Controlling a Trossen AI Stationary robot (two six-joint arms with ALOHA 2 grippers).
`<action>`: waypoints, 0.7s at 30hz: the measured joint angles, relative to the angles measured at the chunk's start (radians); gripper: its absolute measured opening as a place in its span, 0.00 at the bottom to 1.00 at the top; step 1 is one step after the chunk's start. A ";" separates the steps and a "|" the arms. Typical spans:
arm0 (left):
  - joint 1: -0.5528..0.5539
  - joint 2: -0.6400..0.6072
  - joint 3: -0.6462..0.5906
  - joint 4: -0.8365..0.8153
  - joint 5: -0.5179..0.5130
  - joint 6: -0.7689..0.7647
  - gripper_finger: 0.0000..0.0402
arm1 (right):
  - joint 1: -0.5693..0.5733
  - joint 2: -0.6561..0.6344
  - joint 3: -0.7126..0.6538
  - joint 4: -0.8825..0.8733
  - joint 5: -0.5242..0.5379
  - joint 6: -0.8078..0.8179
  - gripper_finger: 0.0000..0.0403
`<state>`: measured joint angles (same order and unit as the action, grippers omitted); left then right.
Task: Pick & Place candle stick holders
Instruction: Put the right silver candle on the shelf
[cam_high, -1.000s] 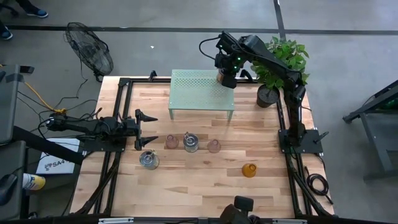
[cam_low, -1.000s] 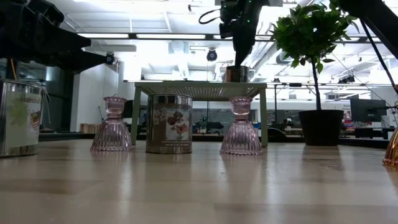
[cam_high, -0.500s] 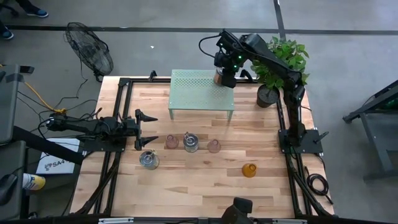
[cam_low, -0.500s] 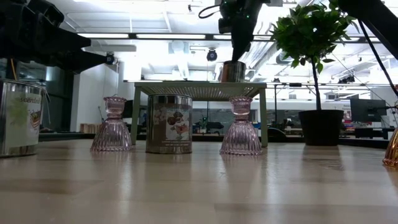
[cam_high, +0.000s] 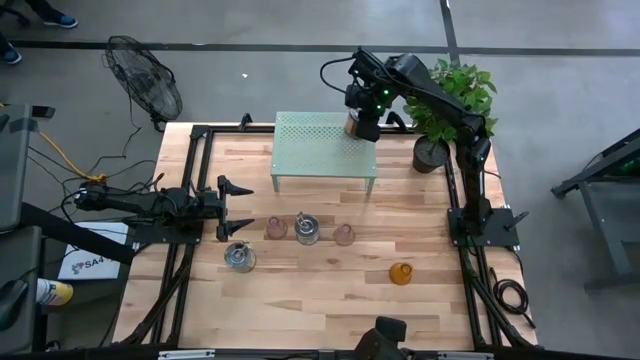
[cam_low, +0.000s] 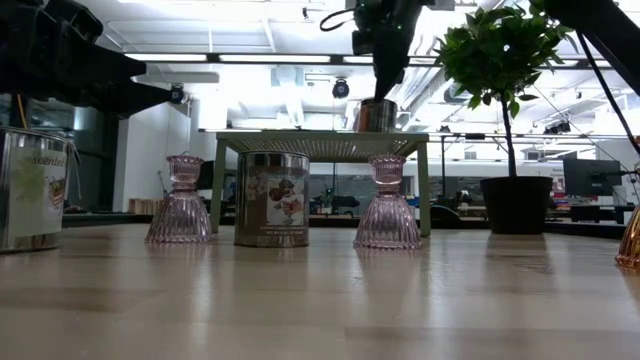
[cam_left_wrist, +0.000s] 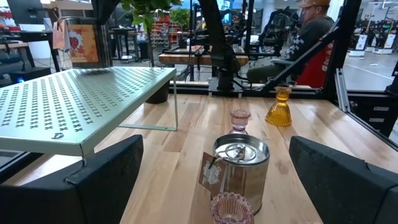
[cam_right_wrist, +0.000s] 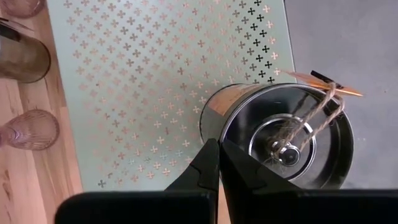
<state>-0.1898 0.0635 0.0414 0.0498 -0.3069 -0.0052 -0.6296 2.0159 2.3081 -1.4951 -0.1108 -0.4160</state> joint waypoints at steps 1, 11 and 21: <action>0.000 0.000 0.000 0.000 0.000 0.000 0.99 | 0.000 0.000 0.000 0.003 0.002 0.000 0.00; 0.000 0.000 0.000 0.000 -0.003 0.000 0.99 | 0.000 0.000 0.000 0.010 0.029 -0.003 0.00; 0.000 0.000 0.000 0.000 -0.003 0.000 0.99 | 0.000 0.004 0.000 0.007 0.028 -0.009 0.00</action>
<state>-0.1900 0.0633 0.0417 0.0499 -0.3096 -0.0053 -0.6296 2.0197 2.3081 -1.4879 -0.0824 -0.4253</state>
